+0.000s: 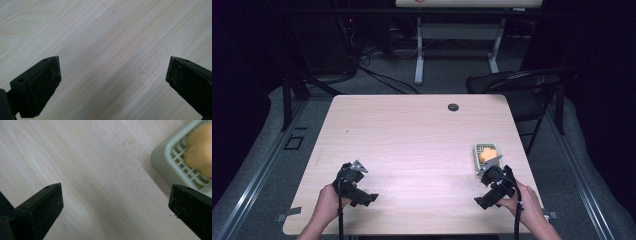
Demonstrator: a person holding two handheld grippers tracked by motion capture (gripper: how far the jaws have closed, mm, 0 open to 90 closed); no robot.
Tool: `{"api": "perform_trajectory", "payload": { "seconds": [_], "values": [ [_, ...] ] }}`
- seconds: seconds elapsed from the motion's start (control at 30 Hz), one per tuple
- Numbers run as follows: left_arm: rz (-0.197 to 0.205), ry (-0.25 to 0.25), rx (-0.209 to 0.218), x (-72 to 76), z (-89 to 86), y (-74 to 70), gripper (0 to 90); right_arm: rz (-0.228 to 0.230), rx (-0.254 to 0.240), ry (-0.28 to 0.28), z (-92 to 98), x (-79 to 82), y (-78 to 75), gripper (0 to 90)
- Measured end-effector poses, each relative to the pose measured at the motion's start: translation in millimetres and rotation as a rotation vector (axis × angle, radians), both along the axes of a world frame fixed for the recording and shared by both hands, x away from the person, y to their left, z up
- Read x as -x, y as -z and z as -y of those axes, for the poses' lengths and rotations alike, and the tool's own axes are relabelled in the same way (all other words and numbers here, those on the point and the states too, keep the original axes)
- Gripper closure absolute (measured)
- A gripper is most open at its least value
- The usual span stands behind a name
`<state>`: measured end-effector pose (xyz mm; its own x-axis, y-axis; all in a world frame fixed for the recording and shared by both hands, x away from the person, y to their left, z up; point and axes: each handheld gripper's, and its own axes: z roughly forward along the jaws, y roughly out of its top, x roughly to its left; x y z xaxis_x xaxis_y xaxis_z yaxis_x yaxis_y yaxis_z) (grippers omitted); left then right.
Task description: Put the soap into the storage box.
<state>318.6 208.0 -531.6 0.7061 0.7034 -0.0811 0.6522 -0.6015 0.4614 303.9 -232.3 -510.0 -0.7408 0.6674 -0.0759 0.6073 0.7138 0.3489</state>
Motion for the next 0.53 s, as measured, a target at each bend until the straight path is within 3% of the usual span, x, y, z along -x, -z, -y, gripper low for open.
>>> {"api": "perform_trajectory", "payload": {
  "seconds": [0.03, 0.1, 0.23, 0.33, 0.37, 0.47, 0.53],
  "values": [
    [0.0, 0.0, 0.0, -0.1, -0.2, 0.1, 0.1, -0.011, -0.003, -0.006, -0.5, 2.4, 2.8, 0.0],
    [0.0, 0.001, 0.0, 0.0, 0.0, -0.1, 0.1, -0.03, 0.04, -0.02, -3.8, 10.3, 9.6, 0.0],
    [-0.001, 0.0, 0.007, -0.1, 0.8, -0.1, 0.1, -0.062, 0.057, -0.052, -7.7, 13.0, 17.0, 0.0],
    [-0.007, -0.001, 0.006, -1.2, 2.2, 1.4, 0.1, -0.069, 0.043, -0.053, -9.5, 11.4, 19.1, 0.0],
    [-0.011, 0.004, 0.004, -2.1, 2.7, 1.8, 0.1, -0.075, 0.07, -0.062, -10.1, 10.4, 18.0, 0.0],
    [-0.006, 0.006, 0.006, -1.7, 3.7, 1.4, 0.1, -0.07, 0.085, -0.07, -9.7, 10.1, 17.5, 0.0],
    [-0.01, 0.004, 0.009, -2.2, 3.0, 1.6, 0.1, -0.066, 0.073, -0.068, -9.0, 10.1, 17.1, 0.0]
  ]
}}
